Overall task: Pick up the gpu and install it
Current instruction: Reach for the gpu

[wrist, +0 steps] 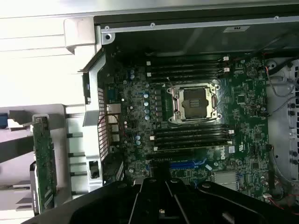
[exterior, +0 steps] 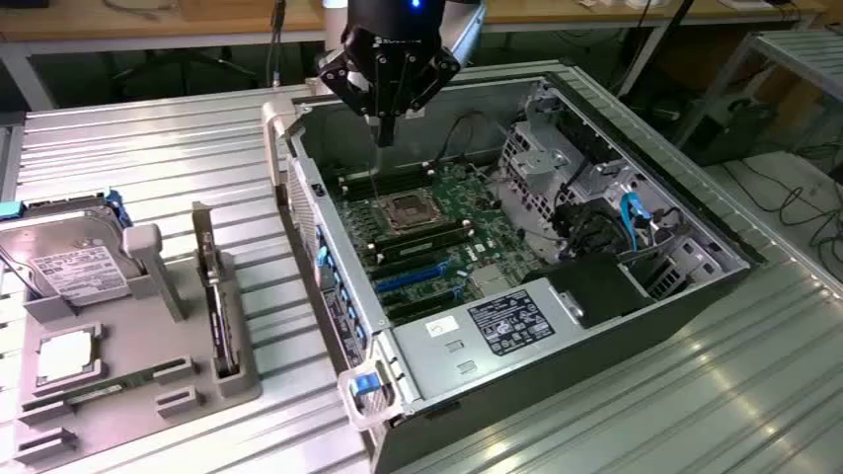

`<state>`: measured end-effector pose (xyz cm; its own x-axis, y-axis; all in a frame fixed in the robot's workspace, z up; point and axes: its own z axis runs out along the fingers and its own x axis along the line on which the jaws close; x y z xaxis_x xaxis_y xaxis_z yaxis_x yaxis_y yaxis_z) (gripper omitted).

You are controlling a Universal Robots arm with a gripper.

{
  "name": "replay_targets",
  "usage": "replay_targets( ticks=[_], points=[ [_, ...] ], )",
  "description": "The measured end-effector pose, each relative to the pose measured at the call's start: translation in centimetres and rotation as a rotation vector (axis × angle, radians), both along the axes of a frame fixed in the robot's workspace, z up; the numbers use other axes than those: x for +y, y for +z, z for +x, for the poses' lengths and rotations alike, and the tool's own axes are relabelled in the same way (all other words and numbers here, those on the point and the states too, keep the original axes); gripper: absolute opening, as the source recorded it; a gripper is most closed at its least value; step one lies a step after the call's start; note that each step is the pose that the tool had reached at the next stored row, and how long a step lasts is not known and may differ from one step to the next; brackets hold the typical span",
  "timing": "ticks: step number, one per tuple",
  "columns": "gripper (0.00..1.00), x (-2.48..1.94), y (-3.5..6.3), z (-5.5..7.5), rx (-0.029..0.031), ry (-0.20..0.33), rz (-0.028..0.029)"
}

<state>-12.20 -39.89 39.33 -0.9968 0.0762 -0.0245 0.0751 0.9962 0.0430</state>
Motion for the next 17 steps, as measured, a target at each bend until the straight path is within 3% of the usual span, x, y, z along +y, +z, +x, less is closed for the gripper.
replay_targets(
  ticks=[17],
  points=[
    [0.11,0.0,0.0,-2.4,0.0,0.0,-0.0001]
  ],
)
